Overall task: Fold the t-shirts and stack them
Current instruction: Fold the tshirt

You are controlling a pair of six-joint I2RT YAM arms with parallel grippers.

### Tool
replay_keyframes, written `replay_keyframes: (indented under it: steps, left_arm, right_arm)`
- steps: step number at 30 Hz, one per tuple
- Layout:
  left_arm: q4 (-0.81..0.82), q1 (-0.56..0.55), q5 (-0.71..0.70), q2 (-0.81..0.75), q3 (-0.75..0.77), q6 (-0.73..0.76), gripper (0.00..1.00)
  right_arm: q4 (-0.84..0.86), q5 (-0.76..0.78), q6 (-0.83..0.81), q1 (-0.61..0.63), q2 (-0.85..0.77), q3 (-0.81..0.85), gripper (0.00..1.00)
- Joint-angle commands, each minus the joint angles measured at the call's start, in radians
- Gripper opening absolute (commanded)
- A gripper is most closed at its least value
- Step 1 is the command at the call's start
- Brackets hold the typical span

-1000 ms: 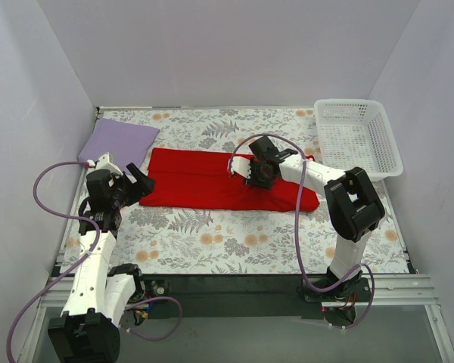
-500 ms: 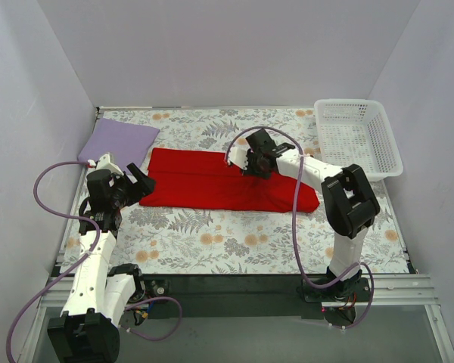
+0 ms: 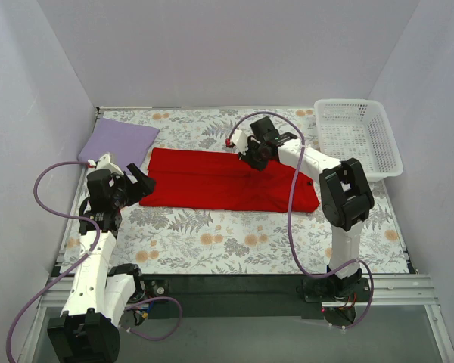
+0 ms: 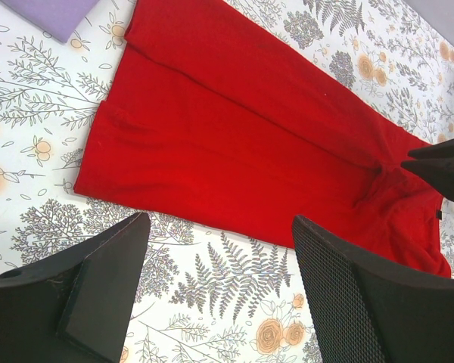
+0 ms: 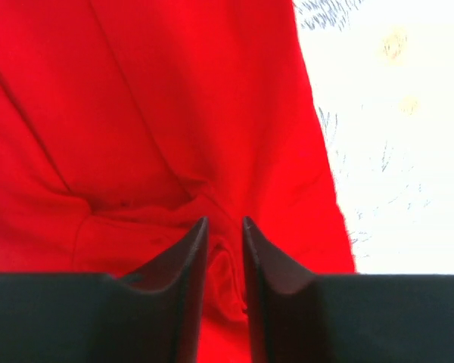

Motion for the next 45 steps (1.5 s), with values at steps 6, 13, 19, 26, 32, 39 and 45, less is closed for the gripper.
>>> replay_keyframes:
  steps: [6,13,19,26,32,39,45]
  left_arm:
    - [0.024,-0.007,0.031,-0.006,-0.008,0.011,0.75]
    - [0.047,-0.010,0.090,0.028,-0.016,0.011,0.75]
    - [0.061,-0.023,0.125,0.050,-0.020,0.008,0.75]
    - [0.060,-0.061,0.134,0.087,-0.026,0.002,0.75]
    - [0.055,-0.131,0.123,0.119,-0.026,-0.002,0.75]
    - [0.049,-0.188,0.108,0.186,-0.023,-0.014,0.74]
    - [0.041,-0.208,0.096,0.246,-0.026,-0.049,0.72]
  right_arm:
    - [-0.034,-0.401,0.125,-0.242,-0.242,-0.126,0.43]
    - [-0.138,-0.481,0.059,-0.443,-0.429,-0.384,0.44]
    - [-0.224,-0.515,-0.007,-0.584,-0.482,-0.509,0.43]
    - [-0.255,-0.535,-0.018,-0.589,-0.465,-0.546,0.44]
    - [-0.252,-0.544,-0.009,-0.592,-0.422,-0.542,0.44]
    - [-0.249,-0.543,-0.013,-0.594,-0.397,-0.551,0.42]
    - [-0.258,-0.540,-0.030,-0.600,-0.402,-0.563,0.16]
